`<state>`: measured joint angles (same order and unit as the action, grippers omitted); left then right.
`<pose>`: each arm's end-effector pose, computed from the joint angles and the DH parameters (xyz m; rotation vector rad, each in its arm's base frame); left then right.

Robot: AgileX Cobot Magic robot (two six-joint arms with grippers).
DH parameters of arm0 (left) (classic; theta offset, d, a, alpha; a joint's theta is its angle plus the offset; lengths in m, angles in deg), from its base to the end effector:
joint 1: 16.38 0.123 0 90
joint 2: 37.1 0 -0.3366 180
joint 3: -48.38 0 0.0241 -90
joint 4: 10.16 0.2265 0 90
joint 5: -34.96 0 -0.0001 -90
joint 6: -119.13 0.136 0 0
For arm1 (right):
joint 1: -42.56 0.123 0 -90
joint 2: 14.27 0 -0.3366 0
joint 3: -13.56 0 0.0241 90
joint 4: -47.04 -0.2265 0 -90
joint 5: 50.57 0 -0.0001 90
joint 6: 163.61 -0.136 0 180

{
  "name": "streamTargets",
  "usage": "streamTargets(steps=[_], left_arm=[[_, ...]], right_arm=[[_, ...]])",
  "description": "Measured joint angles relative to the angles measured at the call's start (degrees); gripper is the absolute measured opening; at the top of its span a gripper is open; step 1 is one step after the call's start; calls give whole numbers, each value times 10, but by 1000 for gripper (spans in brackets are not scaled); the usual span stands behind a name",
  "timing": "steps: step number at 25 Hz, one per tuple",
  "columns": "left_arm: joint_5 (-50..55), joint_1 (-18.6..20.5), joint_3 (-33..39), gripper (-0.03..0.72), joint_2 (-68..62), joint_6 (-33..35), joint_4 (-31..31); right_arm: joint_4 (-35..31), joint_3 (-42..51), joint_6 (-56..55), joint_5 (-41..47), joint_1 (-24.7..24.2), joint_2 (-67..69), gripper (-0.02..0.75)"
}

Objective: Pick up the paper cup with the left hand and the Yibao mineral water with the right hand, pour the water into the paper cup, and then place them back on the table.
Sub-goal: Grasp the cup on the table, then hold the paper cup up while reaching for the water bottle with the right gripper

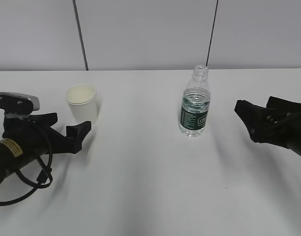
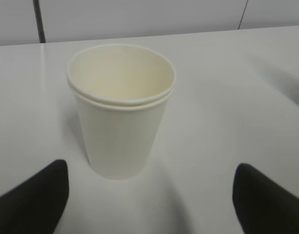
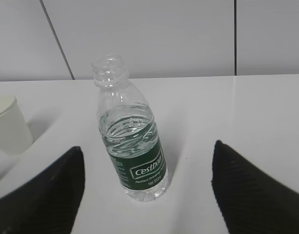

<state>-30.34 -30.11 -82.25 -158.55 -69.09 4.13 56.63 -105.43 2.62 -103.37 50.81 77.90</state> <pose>0.3452 -0.1157 0.1533 0.3453 1.8332 -0.4017 0.2635 0.0564 0.2428 -0.1022 1.7652 0.3222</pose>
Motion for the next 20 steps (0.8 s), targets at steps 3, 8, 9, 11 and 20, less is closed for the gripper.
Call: streamTargets(steps=[3, 8, 9, 11, 20], left_arm=[[1, 0, -29, 608, -27, 0, -2], [1, 0, -62, 597, -55, 0, -11], [1, 0, -69, 595, -58, 0, -11], [1, 0, -82, 593, -66, 0, -11], [1, 0, -142, 591, -112, 0, -32]], right_arm=[[0, 0, 0, -6, 0, 0, 595], [1, 0, 0, -11, 0, 0, 594], [1, 0, 0, -11, 0, 0, 594], [1, 0, 0, -12, 0, 0, 594], [1, 0, 0, -13, 0, 0, 593]])
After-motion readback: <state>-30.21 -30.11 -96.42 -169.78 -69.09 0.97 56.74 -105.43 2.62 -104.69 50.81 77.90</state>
